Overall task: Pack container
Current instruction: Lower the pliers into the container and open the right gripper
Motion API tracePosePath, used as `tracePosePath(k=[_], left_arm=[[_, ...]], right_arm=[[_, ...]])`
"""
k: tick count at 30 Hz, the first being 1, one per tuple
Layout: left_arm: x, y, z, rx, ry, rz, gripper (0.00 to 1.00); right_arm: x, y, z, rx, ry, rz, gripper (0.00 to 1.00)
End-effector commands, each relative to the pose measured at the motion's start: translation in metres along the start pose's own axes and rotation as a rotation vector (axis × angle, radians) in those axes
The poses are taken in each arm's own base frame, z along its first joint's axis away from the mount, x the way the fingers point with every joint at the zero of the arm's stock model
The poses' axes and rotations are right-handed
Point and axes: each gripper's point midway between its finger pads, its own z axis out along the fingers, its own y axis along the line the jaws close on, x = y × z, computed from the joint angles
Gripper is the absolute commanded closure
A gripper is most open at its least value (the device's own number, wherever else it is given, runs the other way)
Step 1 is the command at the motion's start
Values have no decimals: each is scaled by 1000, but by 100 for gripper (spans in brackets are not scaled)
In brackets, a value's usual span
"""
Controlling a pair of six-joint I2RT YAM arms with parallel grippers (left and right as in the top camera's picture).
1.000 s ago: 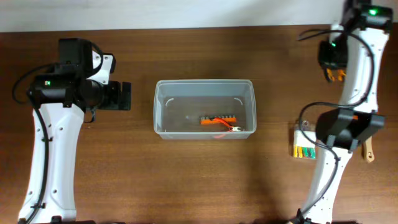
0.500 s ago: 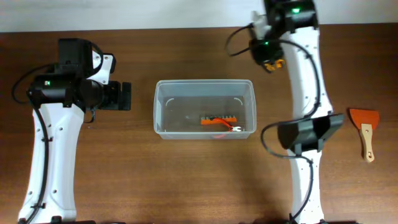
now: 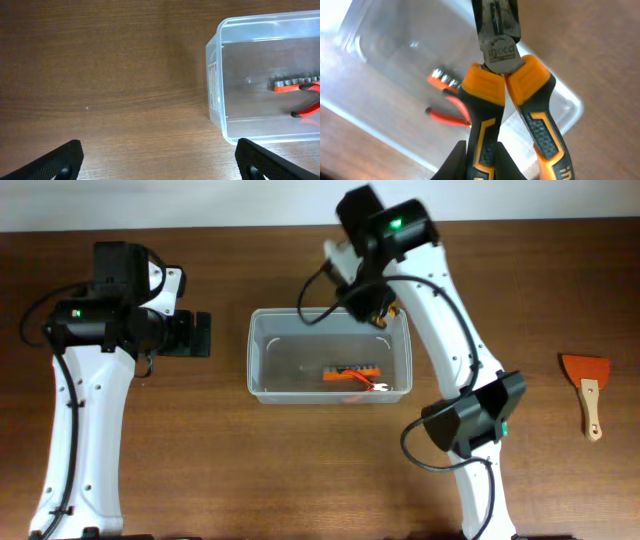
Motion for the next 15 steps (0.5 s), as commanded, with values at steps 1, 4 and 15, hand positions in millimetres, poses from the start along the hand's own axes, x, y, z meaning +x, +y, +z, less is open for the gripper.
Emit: tracePosePath(k=[1,4,15], left_arm=[[-5,2,-5,-6,-18,0,1],[-5,2,-5,-6,-18,0,1],[-5,2,-5,-6,-18,0,1]], right_arm=[[10,25,-29,-24,-36,-73,87],[15,37,-19,-44,2,-141,87],[28,47,35,-101,103,-305,87]])
